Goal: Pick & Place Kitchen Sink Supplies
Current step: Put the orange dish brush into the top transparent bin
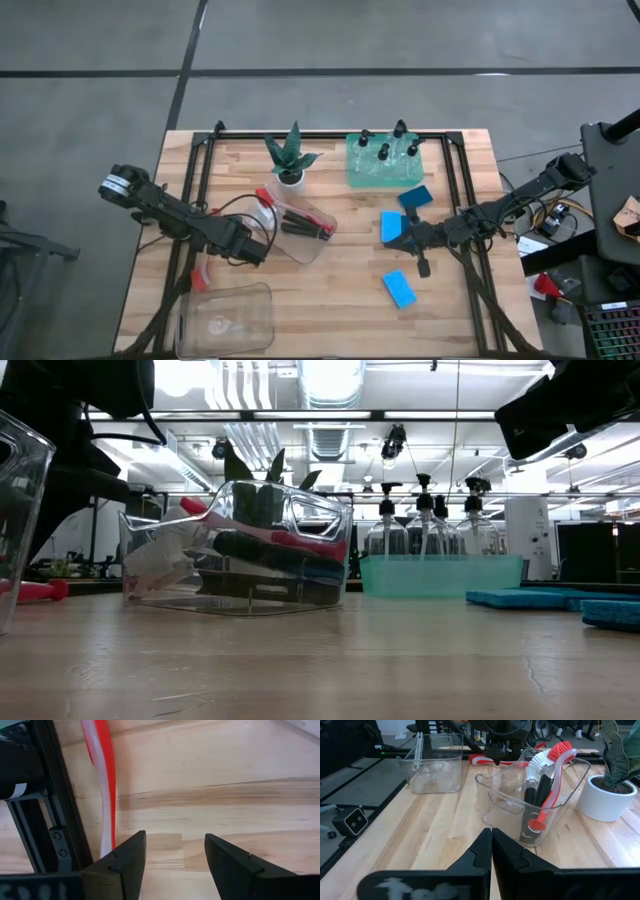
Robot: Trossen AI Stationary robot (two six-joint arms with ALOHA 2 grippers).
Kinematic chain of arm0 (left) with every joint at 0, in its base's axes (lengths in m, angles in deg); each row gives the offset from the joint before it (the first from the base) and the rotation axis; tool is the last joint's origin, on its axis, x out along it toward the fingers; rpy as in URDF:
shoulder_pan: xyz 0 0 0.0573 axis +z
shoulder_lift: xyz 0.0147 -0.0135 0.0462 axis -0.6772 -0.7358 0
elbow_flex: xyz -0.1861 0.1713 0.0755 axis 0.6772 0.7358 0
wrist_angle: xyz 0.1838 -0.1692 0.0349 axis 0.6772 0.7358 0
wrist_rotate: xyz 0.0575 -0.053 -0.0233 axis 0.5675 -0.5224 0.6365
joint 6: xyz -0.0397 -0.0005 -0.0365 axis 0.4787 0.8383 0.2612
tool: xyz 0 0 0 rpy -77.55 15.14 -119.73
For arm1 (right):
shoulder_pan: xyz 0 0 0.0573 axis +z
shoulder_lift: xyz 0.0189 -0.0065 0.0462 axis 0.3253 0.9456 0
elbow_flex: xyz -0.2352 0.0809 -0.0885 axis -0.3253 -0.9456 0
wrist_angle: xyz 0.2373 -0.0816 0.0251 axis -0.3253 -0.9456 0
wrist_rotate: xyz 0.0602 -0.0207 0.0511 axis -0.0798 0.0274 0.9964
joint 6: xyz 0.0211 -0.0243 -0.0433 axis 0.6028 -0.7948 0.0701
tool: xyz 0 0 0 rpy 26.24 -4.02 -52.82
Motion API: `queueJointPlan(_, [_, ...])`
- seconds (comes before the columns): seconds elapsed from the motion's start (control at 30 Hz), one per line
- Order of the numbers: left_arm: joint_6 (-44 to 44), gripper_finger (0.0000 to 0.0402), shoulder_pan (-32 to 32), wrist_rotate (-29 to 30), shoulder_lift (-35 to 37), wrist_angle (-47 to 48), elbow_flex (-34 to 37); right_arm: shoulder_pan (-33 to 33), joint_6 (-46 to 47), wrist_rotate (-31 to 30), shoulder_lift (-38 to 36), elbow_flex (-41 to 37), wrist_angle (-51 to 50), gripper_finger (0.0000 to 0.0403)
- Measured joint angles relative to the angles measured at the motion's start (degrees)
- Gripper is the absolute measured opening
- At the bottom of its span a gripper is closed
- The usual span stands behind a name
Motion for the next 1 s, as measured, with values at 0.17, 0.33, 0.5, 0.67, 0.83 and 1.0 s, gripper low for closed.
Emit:
queueJointPlan(0.17, [0.02,0.0202,0.0,-0.31,0.0,-0.23,0.0,0.0,0.0,0.02,0.0,0.0,0.0,0.0008])
queueJointPlan(0.33, [0.02,0.0202,0.0,-0.33,0.0,-0.27,0.0,-0.02,0.0,0.02,0.0,0.0,0.0,0.0008])
queueJointPlan(0.5, [0.07,0.0202,0.0,-0.42,-0.01,-0.3,0.0,-0.02,0.0,0.02,0.0,0.0,0.0,0.0009])
queueJointPlan(0.67, [0.07,0.0202,0.01,-0.46,0.0,-0.32,0.0,0.0,0.0,0.02,0.0,0.0,0.0,0.0009])
queueJointPlan(0.83, [0.07,0.0202,0.0,-0.59,0.0,-0.32,0.0,-0.02,0.0,0.0,0.0,0.0,0.0,0.0009])
queueJointPlan(1.0, [0.07,0.0202,0.0,-1.01,0.0,-0.34,0.0,-0.02,0.0,0.01,0.0,0.0,0.0,0.0008])
